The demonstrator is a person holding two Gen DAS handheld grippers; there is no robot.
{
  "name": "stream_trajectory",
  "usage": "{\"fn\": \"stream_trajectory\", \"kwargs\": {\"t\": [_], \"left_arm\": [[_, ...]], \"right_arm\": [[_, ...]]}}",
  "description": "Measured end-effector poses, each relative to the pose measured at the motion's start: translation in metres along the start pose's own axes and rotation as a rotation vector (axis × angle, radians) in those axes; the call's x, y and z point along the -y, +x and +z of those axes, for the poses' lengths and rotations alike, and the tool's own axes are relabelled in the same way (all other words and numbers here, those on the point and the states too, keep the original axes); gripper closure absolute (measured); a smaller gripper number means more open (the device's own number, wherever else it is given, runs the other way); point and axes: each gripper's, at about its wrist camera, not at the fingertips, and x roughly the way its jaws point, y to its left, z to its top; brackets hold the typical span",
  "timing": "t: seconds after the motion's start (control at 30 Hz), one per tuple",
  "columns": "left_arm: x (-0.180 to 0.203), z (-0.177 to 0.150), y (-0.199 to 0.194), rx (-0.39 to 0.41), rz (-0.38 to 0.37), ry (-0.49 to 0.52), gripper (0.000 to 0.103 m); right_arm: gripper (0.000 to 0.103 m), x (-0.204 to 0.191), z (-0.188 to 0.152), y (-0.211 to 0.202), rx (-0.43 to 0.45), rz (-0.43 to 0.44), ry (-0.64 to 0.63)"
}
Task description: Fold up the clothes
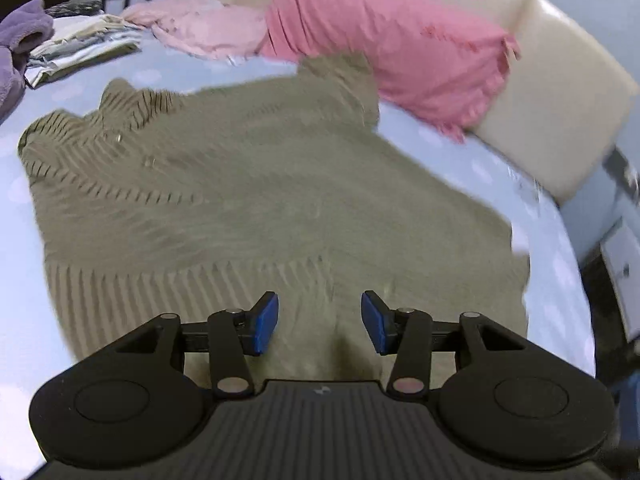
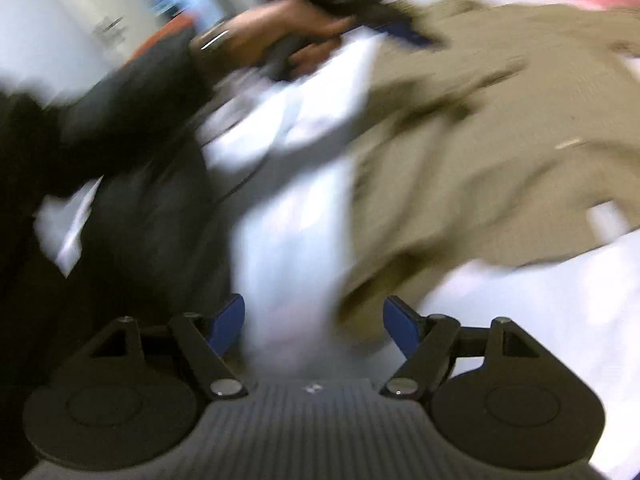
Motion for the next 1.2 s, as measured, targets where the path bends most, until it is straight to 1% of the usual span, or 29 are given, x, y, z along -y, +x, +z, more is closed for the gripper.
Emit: {"fn": "stream_trajectory", "kwargs": {"t": [0.1,0.13,0.17,0.23,0.3,0.33,0.4,0.47,0.53,0.6,0.67,0.7,0.83,0.93,1.0,1.07,1.1,1.13,1.2], "left_arm": [[-0.007,0.014,0.019,0.045,-0.021,-0.033,0.057],[-0.011,0.016,0.025,0.049,-0.016,-0.037,0.057],[-0.018,0.015,0.033,0.047,0.004,-0.04,0.057],[-0.033,0.011,0.043,0.037,0.027,-0.053,0.057],[-0.05,0.008,0.055,0.02,0.035,-0.076,0.057],[-0.057,0.009,0.06,0.007,0.057,-0.105,0.058],[-0.071,0.013,0.069,0.007,0.045,-0.146,0.058],[-0.08,0.015,0.071,0.037,0.004,-0.14,0.058],[-0.09,0.017,0.073,0.066,-0.037,-0.136,0.058],[-0.099,0.02,0.07,0.082,-0.066,-0.163,0.058],[-0.114,0.024,0.066,0.104,-0.114,-0.198,0.057],[-0.12,0.027,0.065,0.112,-0.126,-0.22,0.057],[-0.154,0.028,0.059,0.141,-0.127,-0.33,0.055],[-0.176,0.026,0.058,0.155,-0.099,-0.414,0.055],[-0.182,0.025,0.059,0.154,-0.092,-0.456,0.055],[-0.184,0.027,0.059,0.153,-0.086,-0.475,0.055],[-0.183,0.028,0.059,0.157,-0.079,-0.475,0.055],[-0.183,0.028,0.059,0.16,-0.072,-0.476,0.055],[-0.185,0.028,0.061,0.158,-0.052,-0.488,0.055]], "right_arm": [[0.025,0.068,0.057,0.003,0.124,-0.11,0.12],[0.025,0.093,0.076,0.005,0.165,-0.136,0.169],[0.025,0.118,0.095,0.01,0.2,-0.169,0.217],[0.025,0.166,0.131,0.02,0.257,-0.248,0.301],[0.025,0.209,0.165,0.034,0.292,-0.328,0.362],[0.025,0.231,0.182,0.042,0.308,-0.356,0.393],[0.025,0.274,0.215,0.054,0.34,-0.409,0.447],[0.025,0.311,0.251,0.071,0.364,-0.45,0.481],[0.026,0.344,0.282,0.091,0.364,-0.476,0.524],[0.028,0.374,0.311,0.112,0.364,-0.499,0.573],[0.028,0.401,0.332,0.13,0.377,-0.511,0.633],[0.028,0.411,0.339,0.137,0.39,-0.508,0.666],[0.028,0.441,0.362,0.166,0.453,-0.504,0.773],[0.028,0.452,0.37,0.184,0.483,-0.534,0.801],[0.029,0.46,0.373,0.192,0.497,-0.548,0.811],[0.058,0.465,0.374,0.198,0.504,-0.556,0.826],[0.088,0.465,0.375,0.2,0.514,-0.558,0.836],[0.092,0.465,0.374,0.2,0.529,-0.559,0.846],[0.096,0.459,0.374,0.199,0.549,-0.561,0.832]]}}
